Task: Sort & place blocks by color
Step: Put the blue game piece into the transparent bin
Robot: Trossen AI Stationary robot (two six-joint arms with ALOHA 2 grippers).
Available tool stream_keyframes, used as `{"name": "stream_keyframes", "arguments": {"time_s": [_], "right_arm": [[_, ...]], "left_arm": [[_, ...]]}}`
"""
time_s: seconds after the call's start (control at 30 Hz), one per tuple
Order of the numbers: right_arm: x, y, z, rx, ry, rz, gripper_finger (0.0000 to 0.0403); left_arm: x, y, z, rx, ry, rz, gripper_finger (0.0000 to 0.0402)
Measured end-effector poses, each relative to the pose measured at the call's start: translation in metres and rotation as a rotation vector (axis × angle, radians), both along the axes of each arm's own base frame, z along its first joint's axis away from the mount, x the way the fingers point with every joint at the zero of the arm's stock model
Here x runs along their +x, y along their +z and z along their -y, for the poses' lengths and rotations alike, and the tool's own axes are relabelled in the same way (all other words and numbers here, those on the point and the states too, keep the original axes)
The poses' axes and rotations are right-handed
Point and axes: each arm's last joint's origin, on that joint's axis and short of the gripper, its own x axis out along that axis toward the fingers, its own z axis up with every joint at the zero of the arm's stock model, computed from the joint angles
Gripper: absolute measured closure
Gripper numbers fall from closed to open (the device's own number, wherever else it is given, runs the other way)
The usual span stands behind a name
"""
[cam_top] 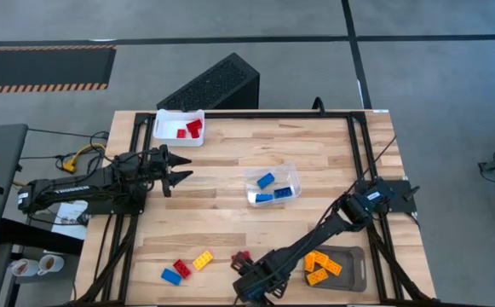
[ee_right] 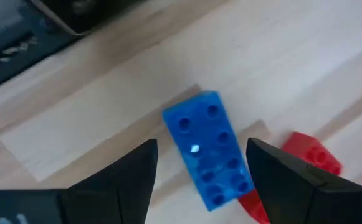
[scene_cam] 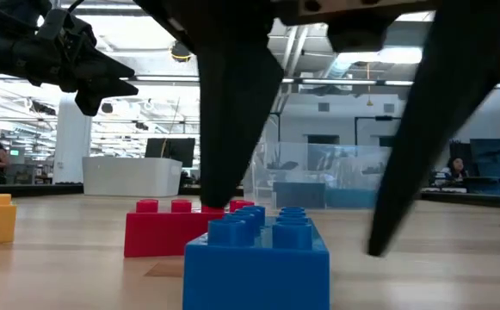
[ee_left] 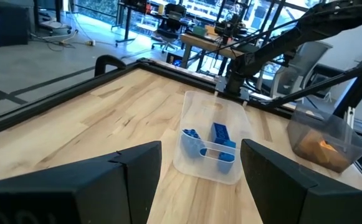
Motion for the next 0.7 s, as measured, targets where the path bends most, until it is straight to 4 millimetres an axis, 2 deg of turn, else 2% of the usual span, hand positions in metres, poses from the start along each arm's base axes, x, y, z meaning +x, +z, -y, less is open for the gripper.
{"name": "stream_keyframes", "arguments": {"time_s": [0.23,0.57,0.7], "right_arm": [[0.004,0.000,0.004,0.003,-0.010,0.024,0.0133],[-0.002,-0.022,0.006,0.019,-0.011,-0.011,0.0135],[-0.001,-0.022,0.005,0.035,-0.052,-0.008,0.0169]], "left_arm": [[0.000,0.000,0.000,0.001,0.011,-0.001,0.0196],[0.000,0.000,0.000,0.000,0.011,-0.002,0.0196],[0.000,0.000,0.000,0.000,0.012,-0.002,0.0196]]}}
